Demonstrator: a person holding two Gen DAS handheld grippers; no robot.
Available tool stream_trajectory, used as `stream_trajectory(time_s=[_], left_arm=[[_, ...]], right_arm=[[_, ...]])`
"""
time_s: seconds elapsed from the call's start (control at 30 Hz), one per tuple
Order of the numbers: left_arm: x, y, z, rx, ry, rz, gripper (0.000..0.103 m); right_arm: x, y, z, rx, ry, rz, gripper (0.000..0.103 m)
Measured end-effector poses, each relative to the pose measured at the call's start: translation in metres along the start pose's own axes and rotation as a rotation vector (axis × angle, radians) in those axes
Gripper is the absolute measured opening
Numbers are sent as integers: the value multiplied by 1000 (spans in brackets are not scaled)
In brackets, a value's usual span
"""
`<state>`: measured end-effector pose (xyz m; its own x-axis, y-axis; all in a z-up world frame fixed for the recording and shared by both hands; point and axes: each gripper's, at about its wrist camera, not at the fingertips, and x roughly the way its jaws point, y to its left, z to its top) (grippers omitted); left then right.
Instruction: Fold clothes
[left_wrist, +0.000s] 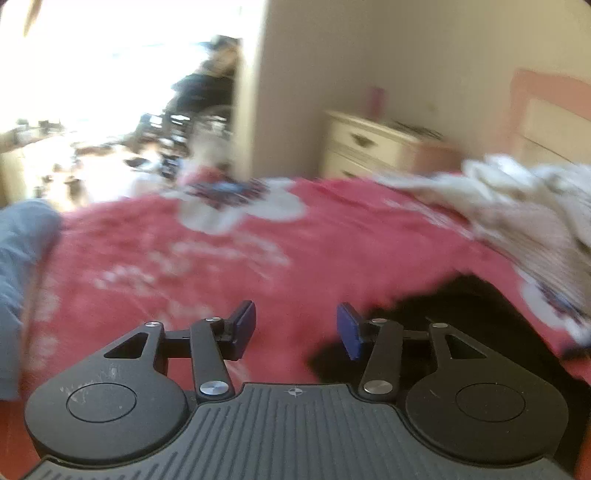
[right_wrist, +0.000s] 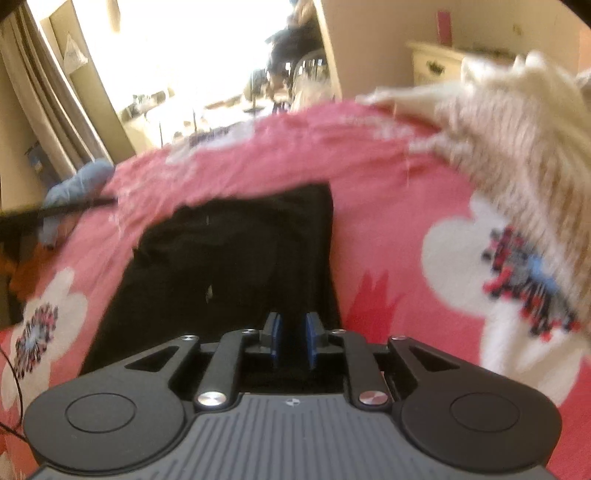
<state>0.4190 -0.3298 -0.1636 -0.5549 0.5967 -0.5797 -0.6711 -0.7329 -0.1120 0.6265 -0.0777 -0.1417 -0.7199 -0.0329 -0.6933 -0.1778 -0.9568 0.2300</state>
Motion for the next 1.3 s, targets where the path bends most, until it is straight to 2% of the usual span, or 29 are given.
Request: stream_trajectory(time_s=[0.13,0.3,0.4,0.6,0.8,0.83,0.9,0.97,1.07,1.17,1.3], left_arm=[[-1,-24,-18,56,72,-106,52],[6,-50,-35,155,141,-160,52],[12,-59,-41,199,166,-156,52],[19,-63,-46,220,192,-144,52],[21,-62,-46,214,192,-145,53],[21,-62,-46,213,192,-145,53],[21,-63,-47,215,190,-144,53],[20,-63,-47,215,189,-145,53],[20,-62,-47,211,190,-147,53],[20,-61,-47,209,190,-149,53],[20,-61,-47,206,190,-149,53]], right_arm=[[-4,14,16,-19,-40,39,17],[12,33,23,-69,-23,87,18],[30,47,21,-124,19,98,18],[64,65,11,-231,101,69,18],[71,70,5,-310,115,48,17],[71,73,5,-333,112,43,15],[70,78,3,-383,105,34,1],[70,80,4,-392,102,34,0],[59,68,12,-292,69,58,0],[38,46,23,-150,4,41,0],[8,9,30,-55,-81,-135,0]])
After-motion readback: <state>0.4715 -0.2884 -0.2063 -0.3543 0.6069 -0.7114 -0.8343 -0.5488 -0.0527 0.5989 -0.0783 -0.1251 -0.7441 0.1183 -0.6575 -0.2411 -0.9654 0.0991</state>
